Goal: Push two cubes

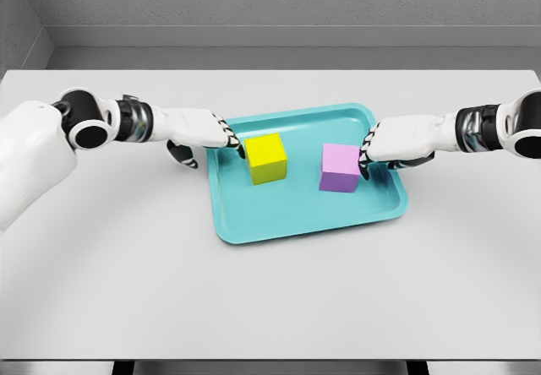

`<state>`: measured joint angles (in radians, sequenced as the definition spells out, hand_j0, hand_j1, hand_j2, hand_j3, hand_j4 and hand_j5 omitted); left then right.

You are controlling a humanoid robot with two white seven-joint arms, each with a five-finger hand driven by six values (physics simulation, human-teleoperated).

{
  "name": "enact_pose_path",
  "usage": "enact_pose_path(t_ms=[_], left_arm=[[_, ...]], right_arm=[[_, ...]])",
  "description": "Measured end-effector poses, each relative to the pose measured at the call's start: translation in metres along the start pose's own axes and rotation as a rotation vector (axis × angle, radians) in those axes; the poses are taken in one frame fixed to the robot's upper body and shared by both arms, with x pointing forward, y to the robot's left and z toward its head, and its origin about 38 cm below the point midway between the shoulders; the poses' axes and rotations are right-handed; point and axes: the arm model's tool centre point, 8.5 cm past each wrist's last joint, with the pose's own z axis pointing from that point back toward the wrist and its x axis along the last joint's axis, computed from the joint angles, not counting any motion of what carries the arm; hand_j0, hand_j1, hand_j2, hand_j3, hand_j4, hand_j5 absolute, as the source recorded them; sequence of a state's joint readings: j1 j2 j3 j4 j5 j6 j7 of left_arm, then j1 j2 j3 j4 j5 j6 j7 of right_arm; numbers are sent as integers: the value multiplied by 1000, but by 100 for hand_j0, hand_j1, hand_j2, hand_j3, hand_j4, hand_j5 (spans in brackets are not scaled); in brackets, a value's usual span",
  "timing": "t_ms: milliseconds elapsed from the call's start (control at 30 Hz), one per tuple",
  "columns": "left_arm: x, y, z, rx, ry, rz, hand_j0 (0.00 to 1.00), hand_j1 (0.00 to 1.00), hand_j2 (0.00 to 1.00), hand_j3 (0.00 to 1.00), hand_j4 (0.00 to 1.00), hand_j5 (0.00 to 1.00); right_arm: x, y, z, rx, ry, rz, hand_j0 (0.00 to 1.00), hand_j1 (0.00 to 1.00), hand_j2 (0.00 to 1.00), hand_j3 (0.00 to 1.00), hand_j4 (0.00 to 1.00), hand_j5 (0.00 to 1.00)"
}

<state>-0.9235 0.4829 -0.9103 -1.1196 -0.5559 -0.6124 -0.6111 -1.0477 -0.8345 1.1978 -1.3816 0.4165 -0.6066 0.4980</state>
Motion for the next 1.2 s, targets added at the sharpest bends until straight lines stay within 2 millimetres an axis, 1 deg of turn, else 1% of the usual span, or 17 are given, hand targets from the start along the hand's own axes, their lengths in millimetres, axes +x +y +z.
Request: enact_pose_path(t_ms=[67,133,267,400,600,633,667,733,767,800,833,933,1000,1067,1200], left_arm=[[1,1,-2,3,-4,0,84,84,84,84,84,84],[1,8,-1,10,-3,-11,84,84,84,84,84,84],[2,10,-3,9,-3,-19,84,84,84,84,84,84],[2,11,-3,7,-1,-24,84,84,84,84,84,84],[2,11,-3,6,0,-27,84,84,84,84,84,84],[1,13,-2,7,2,-29,82,82,82,82,82,82],[-2,19,2,13,10,-38,75,75,75,75,75,75],[-3,18,4,11,15,-38,63,63,63,63,63,63],[-4,18,6,10,17,-39,63,63,63,63,63,63],[-6,21,8,13,22,-44,60,60,60,60,60,60],[-7,20,9,12,24,-43,60,60,60,60,60,60],[-7,21,11,8,27,-51,50,50,50,50,50,50],[-4,23,9,7,20,-61,48,48,48,48,48,48],[0,25,7,8,12,-76,49,49,49,49,49,49],[7,26,1,4,0,-98,49,49,49,49,49,49]], right_arm=[[0,0,0,1,1,-2,56,56,56,56,56,56],[0,1,1,1,1,-3,54,54,54,54,54,54],[0,1,0,-1,0,-10,51,51,51,51,51,51],[0,2,1,-3,2,-23,51,51,51,51,51,51],[-3,5,6,21,12,1,51,51,51,51,51,51],[-4,5,7,22,15,5,51,51,51,51,51,51],[-4,5,8,25,16,6,51,51,51,51,51,51],[-5,7,9,28,19,6,48,48,48,48,48,48],[-5,7,9,30,18,6,48,48,48,48,48,48],[-4,8,8,33,17,6,48,48,48,48,48,48],[-4,9,8,35,15,7,46,46,46,46,46,46],[-3,9,6,41,10,8,41,41,41,41,41,41],[-2,9,6,48,8,10,39,39,39,39,39,39],[-2,9,6,53,9,12,34,34,34,34,34,34],[-3,9,6,62,9,13,17,17,17,17,17,17]])
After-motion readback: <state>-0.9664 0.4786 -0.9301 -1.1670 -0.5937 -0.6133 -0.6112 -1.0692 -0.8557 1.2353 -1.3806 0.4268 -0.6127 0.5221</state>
